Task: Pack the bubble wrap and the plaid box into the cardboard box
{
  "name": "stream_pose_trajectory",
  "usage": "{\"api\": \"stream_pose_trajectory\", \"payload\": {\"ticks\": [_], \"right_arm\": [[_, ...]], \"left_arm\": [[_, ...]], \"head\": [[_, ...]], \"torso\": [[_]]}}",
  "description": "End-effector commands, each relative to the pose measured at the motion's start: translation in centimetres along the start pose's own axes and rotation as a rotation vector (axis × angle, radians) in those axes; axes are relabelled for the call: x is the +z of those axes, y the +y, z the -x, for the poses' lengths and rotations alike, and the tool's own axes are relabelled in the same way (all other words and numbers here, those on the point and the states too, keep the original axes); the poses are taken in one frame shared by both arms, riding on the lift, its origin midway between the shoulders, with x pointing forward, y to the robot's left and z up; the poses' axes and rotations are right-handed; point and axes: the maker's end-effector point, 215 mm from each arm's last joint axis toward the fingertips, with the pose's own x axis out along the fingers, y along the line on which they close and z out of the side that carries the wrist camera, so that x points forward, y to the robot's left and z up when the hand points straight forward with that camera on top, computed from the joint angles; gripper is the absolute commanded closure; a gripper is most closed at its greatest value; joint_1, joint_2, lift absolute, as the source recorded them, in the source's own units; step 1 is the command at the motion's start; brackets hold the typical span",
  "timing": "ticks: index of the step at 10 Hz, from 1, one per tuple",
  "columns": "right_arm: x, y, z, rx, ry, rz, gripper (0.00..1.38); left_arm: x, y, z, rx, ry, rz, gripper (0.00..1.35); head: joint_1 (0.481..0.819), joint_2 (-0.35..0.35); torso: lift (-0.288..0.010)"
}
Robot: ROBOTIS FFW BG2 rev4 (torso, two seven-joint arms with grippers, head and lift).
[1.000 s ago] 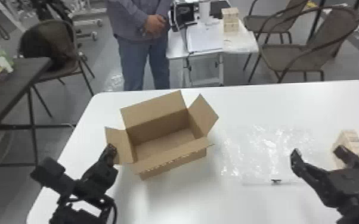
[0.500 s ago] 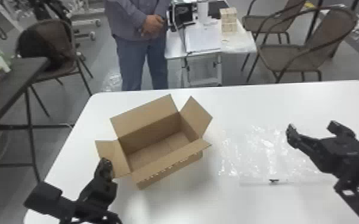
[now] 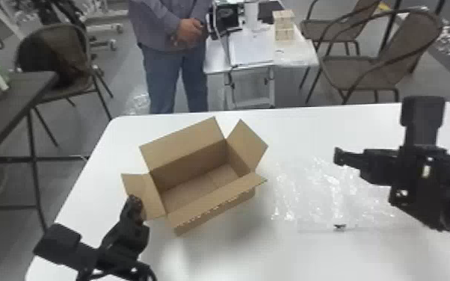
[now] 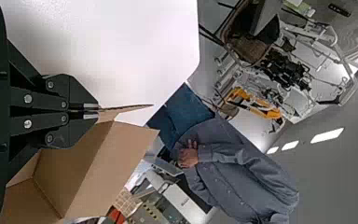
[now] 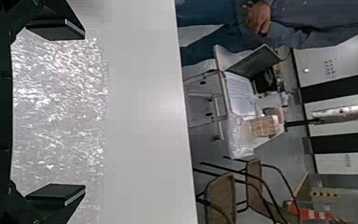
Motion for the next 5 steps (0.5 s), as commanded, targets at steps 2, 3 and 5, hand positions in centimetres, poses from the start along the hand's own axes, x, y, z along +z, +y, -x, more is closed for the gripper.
{"api": "stream_pose_trajectory", "payload": {"ticks": [2,3,5], "right_arm": [[-4.2,2.0,-3.2,0.078,0.222,-0.134,0.14],[-4.8,1.8,-3.4,0.023,0.284,-0.151,0.14],[-5.3,0.6,-3.5,-0.062,0.404,-0.169,0.14]], "left_arm": [[-0.5,-0.6,-0.2,-0.007,0.014,0.005,1.21],[-0.7,-0.8,-0.3,-0.007,0.018,-0.005,1.21],[-1.0,-1.3,-0.5,-0.014,0.032,-0.020,1.21]], "head": [[0.695,0.181],[0.695,0.184],[0.695,0.177]], "torso": [[-0.102],[-0.102],[-0.102]]}}
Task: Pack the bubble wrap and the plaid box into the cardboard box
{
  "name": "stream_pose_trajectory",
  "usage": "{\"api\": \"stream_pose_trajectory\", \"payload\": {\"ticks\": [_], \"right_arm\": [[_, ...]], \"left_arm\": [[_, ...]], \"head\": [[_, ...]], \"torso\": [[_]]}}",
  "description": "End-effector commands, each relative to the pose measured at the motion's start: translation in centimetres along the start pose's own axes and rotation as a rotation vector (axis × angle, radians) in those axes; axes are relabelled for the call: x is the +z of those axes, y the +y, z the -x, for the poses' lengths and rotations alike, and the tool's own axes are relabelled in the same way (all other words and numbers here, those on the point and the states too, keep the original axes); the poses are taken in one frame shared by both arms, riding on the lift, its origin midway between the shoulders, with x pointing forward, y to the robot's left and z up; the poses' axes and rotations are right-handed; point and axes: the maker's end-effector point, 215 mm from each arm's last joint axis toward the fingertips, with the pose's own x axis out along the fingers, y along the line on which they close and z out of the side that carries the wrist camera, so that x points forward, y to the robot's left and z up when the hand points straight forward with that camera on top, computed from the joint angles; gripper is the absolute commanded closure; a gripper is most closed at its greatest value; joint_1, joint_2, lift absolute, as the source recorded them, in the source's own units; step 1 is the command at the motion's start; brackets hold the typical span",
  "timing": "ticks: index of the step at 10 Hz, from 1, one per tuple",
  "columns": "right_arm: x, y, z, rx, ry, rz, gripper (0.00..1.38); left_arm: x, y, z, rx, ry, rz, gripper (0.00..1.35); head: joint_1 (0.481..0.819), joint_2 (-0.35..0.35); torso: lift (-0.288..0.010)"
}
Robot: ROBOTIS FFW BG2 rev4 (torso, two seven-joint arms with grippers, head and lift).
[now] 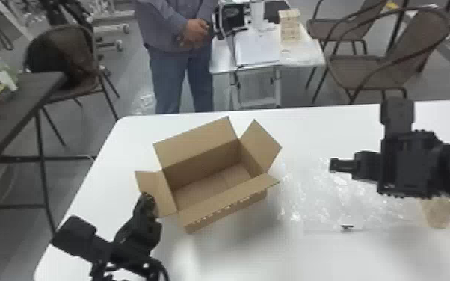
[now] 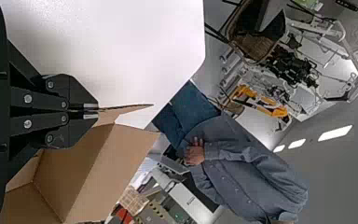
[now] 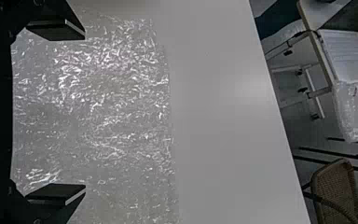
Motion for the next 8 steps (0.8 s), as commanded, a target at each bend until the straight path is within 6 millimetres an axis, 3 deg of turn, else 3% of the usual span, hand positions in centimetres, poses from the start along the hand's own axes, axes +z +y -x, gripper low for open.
{"api": "stream_pose_trajectory", "payload": {"ticks": [1,4,8], "right_arm": [[-0.1,0.7,0.0,0.002,0.067,-0.022,0.14],[-0.8,-1.3,-0.9,-0.061,0.229,-0.032,0.14],[-4.4,-2.1,-3.5,-0.072,0.348,-0.096,0.14]], "left_arm": [[-0.2,-0.4,-0.1,-0.009,0.008,-0.012,1.21],[-0.4,-1.1,-0.6,-0.025,0.019,-0.035,1.21],[-0.7,-1.3,-0.7,-0.020,0.018,-0.034,1.21]], "head": [[0.695,0.170],[0.695,0.153],[0.695,0.140]], "torso": [[-0.102],[-0.102],[-0.102]]}}
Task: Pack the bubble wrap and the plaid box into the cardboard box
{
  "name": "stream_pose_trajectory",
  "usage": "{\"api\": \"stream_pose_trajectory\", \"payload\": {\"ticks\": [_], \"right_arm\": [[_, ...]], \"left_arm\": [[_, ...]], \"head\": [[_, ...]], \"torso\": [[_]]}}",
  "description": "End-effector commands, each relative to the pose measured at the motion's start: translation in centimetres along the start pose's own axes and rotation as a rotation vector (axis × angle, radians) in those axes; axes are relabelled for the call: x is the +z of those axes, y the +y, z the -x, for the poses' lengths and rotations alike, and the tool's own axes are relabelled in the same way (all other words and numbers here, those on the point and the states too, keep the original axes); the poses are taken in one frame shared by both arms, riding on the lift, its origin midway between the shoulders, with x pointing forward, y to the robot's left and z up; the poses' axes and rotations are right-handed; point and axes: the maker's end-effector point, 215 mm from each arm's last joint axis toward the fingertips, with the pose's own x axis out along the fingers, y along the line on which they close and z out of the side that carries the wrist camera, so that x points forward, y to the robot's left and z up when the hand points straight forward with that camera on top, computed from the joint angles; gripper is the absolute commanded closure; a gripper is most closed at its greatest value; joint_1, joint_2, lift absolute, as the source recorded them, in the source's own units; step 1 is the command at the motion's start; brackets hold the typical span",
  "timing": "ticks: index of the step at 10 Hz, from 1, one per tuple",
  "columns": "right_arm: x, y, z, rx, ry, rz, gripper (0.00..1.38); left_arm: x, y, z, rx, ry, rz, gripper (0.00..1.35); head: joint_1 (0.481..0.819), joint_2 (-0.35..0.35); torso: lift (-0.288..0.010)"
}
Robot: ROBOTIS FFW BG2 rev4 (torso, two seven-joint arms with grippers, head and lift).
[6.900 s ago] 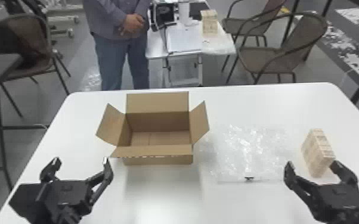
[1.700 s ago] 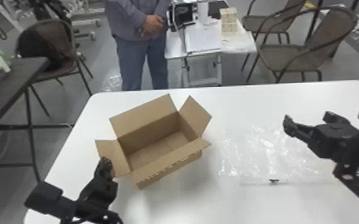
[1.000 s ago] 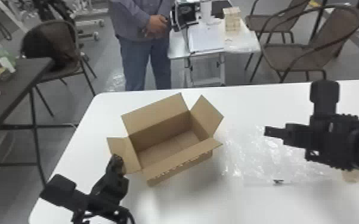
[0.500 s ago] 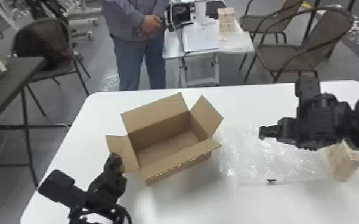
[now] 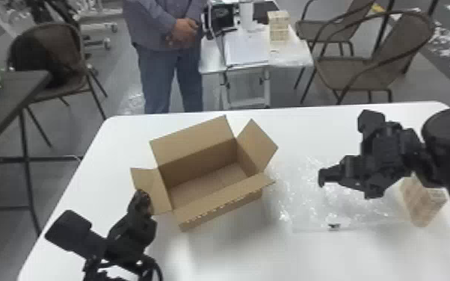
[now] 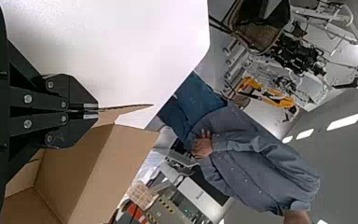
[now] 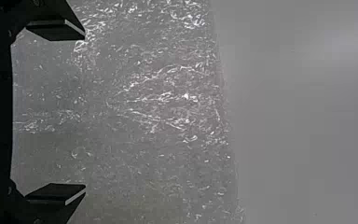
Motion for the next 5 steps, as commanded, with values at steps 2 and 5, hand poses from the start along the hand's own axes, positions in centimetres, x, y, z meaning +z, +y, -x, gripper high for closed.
{"api": "stream_pose_trajectory", "payload": {"ticks": [2,5], "right_arm": [[-0.6,0.2,-2.4,0.061,0.046,0.003,0.14],[-0.6,0.4,-3.6,0.120,0.045,0.008,0.56]], "left_arm": [[-0.1,-0.2,0.0,-0.001,0.000,0.002,1.21],[-0.2,-0.3,0.0,-0.001,0.000,0.001,1.21]], "head": [[0.695,0.153],[0.695,0.158]], "torso": [[-0.102],[-0.102]]}}
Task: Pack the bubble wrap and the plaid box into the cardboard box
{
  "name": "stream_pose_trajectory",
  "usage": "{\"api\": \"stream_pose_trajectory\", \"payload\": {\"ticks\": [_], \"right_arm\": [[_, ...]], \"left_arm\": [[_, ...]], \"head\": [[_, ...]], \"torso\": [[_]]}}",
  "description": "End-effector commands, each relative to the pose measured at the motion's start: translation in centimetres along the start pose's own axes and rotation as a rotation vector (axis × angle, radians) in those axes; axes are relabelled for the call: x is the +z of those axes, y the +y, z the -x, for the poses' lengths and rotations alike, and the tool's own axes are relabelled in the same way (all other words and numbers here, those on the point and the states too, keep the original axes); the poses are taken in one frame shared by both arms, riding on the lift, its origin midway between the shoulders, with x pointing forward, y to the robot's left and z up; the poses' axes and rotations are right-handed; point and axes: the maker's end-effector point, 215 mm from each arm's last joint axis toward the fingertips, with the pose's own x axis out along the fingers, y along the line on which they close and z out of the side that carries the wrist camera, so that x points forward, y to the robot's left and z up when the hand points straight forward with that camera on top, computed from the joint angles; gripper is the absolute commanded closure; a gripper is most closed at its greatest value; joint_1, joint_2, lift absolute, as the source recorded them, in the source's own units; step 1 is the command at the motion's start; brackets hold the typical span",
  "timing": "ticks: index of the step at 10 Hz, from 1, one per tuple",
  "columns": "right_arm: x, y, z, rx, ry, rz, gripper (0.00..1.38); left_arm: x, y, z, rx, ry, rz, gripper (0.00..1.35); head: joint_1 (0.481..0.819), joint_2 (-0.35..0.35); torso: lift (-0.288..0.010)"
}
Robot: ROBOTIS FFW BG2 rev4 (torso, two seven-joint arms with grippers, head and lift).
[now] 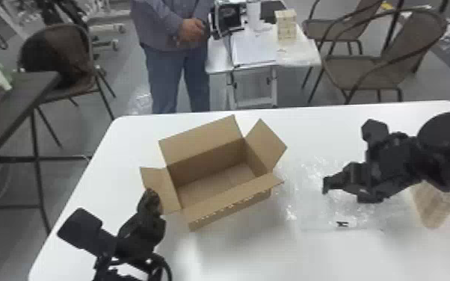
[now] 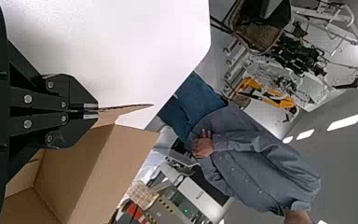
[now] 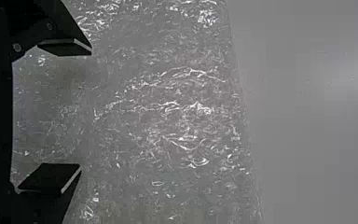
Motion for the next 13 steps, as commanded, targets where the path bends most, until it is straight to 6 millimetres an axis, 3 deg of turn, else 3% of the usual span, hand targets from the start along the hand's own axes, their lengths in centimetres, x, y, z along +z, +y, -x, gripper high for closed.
{"api": "stream_pose_trajectory", "payload": {"ticks": [1,2,3,6,10,13], "right_arm": [[0.0,0.0,-0.2,0.017,-0.015,-0.011,0.80],[0.2,1.0,0.0,0.068,-0.038,-0.041,0.87],[0.8,1.6,0.3,0.096,-0.067,-0.054,1.19],[2.2,2.8,2.8,0.134,-0.151,-0.032,1.24],[5.8,4.0,12.6,0.190,-0.364,0.003,1.24],[7.1,6.5,20.6,0.244,-0.471,0.116,1.24]], "left_arm": [[0.1,0.1,0.1,0.003,-0.003,0.002,1.21],[-0.1,0.2,0.1,0.005,0.000,0.002,1.21],[-0.1,0.3,0.2,0.006,-0.001,0.002,1.21],[-0.2,0.2,0.3,0.006,0.002,0.006,1.21],[-0.2,0.3,0.4,0.007,-0.001,0.009,1.21],[-0.6,0.2,0.4,0.007,0.009,0.005,1.21]], "head": [[0.695,0.156],[0.695,0.157],[0.695,0.161],[0.695,0.171],[0.695,0.152],[0.695,0.135]], "torso": [[-0.102],[-0.102],[-0.102],[-0.102],[-0.102],[-0.102]]}}
